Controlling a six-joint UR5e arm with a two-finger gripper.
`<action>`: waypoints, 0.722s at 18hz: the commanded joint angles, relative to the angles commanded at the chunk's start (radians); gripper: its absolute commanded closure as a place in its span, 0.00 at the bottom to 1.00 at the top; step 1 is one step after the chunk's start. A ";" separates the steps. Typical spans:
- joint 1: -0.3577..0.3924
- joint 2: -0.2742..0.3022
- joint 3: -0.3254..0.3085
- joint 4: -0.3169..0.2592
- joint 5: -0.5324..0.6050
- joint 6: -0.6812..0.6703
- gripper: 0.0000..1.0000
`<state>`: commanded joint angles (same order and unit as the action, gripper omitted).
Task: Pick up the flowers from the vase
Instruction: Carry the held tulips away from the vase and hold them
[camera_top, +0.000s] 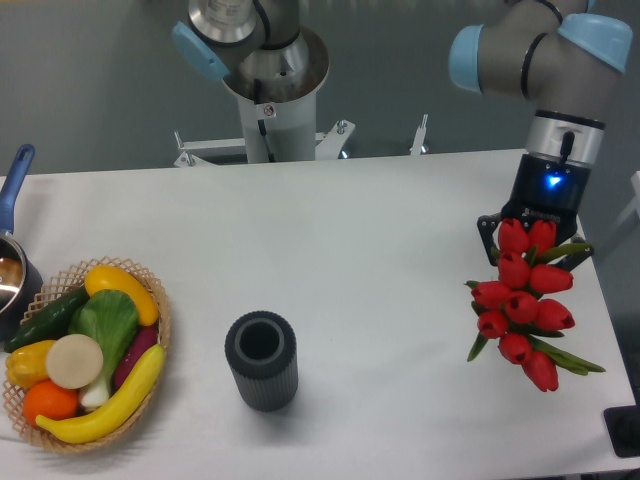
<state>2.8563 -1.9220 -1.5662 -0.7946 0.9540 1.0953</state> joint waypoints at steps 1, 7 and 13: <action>0.000 0.000 0.000 0.000 0.017 0.002 0.90; -0.047 -0.012 -0.003 -0.002 0.185 0.034 0.89; -0.123 -0.041 0.011 -0.015 0.400 0.066 0.87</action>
<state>2.7337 -1.9635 -1.5555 -0.8098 1.3541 1.1612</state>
